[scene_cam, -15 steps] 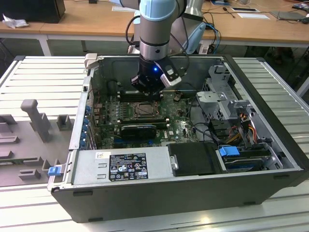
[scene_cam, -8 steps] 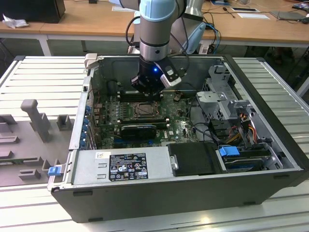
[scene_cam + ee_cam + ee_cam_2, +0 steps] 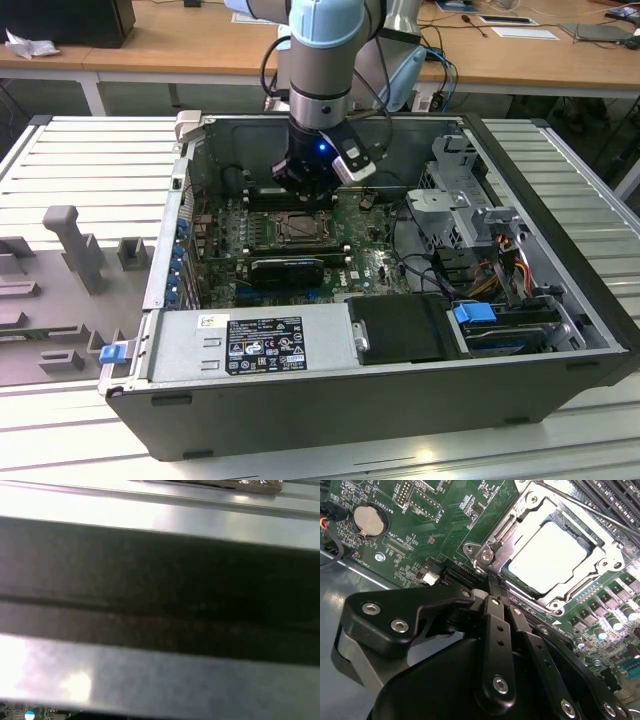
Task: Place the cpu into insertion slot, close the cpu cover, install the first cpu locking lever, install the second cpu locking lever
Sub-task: 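Install the first cpu locking lever, then install the second cpu locking lever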
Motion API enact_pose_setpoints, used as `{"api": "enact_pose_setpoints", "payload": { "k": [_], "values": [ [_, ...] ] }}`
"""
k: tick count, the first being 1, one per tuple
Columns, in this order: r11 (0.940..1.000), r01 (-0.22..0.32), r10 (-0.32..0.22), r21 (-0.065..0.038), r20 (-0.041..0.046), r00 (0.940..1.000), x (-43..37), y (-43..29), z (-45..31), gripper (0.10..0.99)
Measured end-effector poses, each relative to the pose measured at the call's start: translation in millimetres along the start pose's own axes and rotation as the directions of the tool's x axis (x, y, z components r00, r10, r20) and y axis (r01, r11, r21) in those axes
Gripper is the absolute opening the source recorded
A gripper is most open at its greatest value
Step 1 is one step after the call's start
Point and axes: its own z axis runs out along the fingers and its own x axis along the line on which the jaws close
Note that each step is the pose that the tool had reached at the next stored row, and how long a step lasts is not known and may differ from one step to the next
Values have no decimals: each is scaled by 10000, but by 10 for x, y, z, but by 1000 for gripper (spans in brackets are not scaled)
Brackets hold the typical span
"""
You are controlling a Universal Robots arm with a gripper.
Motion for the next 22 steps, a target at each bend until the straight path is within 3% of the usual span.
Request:
{"api": "enact_pose_setpoints", "payload": {
  "k": [4, 7, 22],
  "values": [
    [10000, -2, 2, -27, 5, 10000, -3, 0, -6, 106],
    [10000, -1, 1, -25, 2, 10000, -6, 11, -130, 106],
    [10000, -1, 1, -26, 3, 10000, -1, -37, -135, 106]
  ]
}}
